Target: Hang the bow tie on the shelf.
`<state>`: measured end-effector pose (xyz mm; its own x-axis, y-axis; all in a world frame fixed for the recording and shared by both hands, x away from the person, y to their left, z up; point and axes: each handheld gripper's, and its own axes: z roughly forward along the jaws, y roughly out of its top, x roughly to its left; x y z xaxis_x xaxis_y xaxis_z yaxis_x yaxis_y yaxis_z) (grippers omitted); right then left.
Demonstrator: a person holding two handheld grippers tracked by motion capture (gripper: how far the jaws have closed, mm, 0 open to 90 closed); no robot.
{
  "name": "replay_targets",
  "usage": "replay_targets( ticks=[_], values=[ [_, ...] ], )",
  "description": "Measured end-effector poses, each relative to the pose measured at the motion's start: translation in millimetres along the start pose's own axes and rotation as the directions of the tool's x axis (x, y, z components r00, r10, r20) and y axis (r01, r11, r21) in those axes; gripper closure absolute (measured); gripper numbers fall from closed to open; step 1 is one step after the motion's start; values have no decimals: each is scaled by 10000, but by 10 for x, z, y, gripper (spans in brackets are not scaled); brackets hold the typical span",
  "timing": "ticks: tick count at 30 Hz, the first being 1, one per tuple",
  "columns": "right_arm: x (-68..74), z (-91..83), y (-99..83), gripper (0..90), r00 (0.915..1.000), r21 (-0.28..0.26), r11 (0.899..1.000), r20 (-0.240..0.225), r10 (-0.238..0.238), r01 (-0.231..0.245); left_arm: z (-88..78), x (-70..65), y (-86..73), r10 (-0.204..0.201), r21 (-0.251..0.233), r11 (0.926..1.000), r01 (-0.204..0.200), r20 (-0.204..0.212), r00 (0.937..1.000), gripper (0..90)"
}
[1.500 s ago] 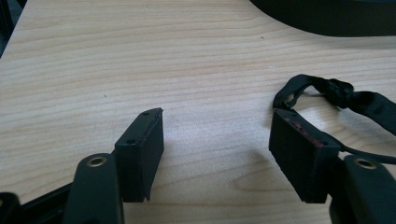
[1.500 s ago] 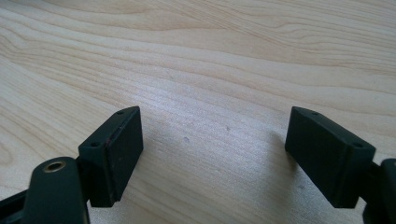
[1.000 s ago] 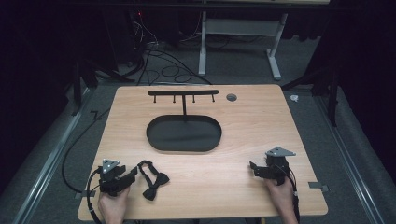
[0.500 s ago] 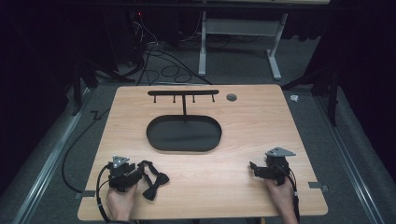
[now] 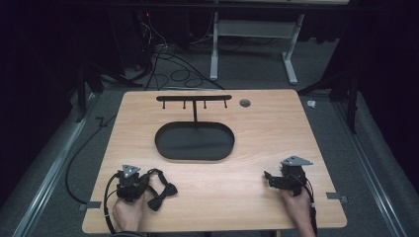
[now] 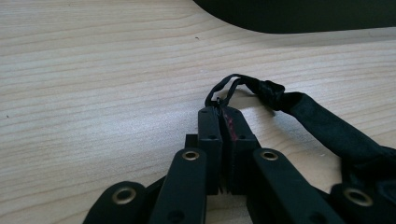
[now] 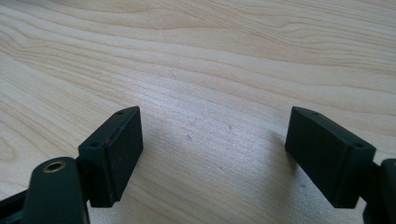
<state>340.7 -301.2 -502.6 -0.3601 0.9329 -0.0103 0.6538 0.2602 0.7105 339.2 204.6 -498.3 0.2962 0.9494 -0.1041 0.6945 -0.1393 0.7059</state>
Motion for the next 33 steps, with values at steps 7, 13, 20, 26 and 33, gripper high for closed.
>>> replay_targets(
  ticks=[7, 13, 20, 26, 33],
  values=[
    [0, 0, -1, 201, 10000, -7, 10000, -25, -51, 51, -109, 0, 38, -76, -280, 9996, 81, 188, 9998, 876],
    [1, 0, -1, 201, 10000, -9, 10000, -37, -54, 54, -211, -12, 129, 1, -732, 9973, 42, 586, 9983, 878],
    [1, 1, 0, 202, 10000, -11, 10000, -35, -49, 49, -339, -39, 209, 91, -1222, 9925, 20, 902, 9959, 878],
    [1, 0, -1, 201, 10000, -11, 10000, -32, -48, 48, -436, -106, 326, 388, -1569, 9874, -209, 1121, 9929, 879],
    [1, 0, -1, 202, 10000, -11, 10000, -33, -49, 49, -469, -133, 431, 567, -1741, 9841, -350, 1212, 9910, 878]
  ],
)
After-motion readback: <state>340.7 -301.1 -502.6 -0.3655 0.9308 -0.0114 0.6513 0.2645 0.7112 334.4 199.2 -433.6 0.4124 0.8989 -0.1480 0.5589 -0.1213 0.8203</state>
